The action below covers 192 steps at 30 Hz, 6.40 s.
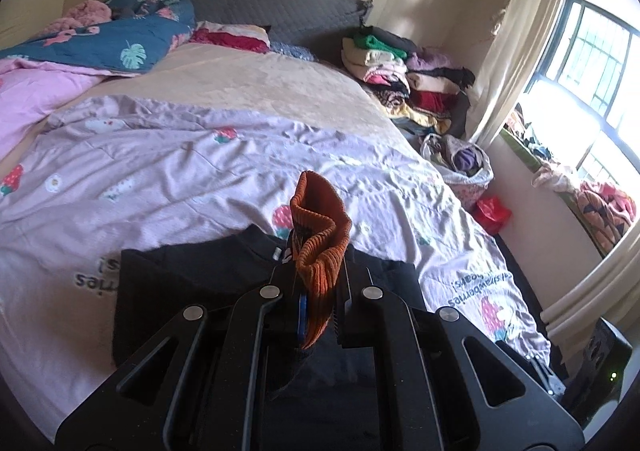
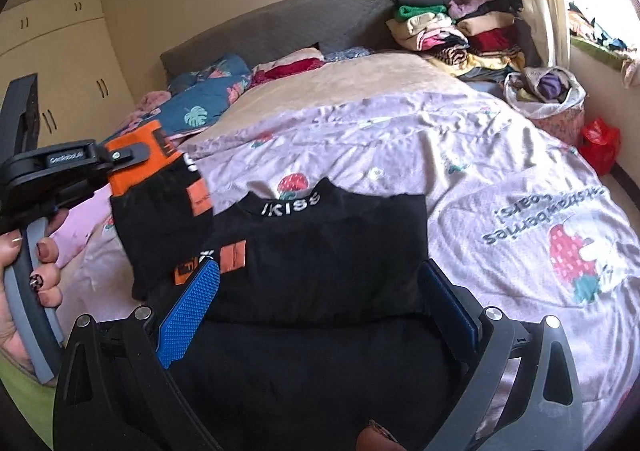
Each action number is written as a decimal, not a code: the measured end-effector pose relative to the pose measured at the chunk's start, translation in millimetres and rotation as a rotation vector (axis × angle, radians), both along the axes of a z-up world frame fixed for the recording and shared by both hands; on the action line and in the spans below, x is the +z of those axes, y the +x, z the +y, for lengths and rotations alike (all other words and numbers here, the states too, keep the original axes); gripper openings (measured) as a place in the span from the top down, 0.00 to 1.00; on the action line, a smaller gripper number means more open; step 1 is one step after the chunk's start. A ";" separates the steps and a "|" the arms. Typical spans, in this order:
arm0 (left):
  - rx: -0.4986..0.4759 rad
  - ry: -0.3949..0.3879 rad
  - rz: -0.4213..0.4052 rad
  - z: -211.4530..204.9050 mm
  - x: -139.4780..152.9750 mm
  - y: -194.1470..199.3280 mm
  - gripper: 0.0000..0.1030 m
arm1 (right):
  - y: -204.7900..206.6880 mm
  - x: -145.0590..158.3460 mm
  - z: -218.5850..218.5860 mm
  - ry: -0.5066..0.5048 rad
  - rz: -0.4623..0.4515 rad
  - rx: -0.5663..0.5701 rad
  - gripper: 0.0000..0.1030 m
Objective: Fold small clothes
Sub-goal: 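Lower the cuff onto the shirt body and open the left tool, then grasp the orange cuff lying on the shirt with the right tool and lift, then lower the orange cuff onto the shirt chest and open the right tool, then move both open tools along the shirt body to the hem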
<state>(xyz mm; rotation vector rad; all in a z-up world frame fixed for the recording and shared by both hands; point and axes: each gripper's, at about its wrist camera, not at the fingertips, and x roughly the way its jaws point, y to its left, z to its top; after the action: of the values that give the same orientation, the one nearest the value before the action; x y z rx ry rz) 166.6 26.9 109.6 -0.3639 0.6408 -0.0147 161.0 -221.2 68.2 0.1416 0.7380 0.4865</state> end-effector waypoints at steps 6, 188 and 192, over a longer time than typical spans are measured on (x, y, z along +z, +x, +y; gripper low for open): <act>-0.049 -0.010 0.041 -31.3 -20.5 9.6 0.97 | 8.2 -8.0 -20.7 0.022 0.028 -0.042 0.04; -0.055 0.020 0.214 58.5 -75.0 -117.3 0.09 | -83.7 -17.4 -20.9 -0.036 0.056 0.077 0.05; -0.056 0.037 0.236 62.3 -79.4 -126.5 0.09 | -91.8 -18.8 -24.7 -0.044 0.061 0.068 0.05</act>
<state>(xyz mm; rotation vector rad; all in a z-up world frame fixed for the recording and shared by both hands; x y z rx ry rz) 40.1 89.1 30.2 -0.3147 0.8835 -0.0133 69.1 -245.9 49.4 0.0904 0.8151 0.5318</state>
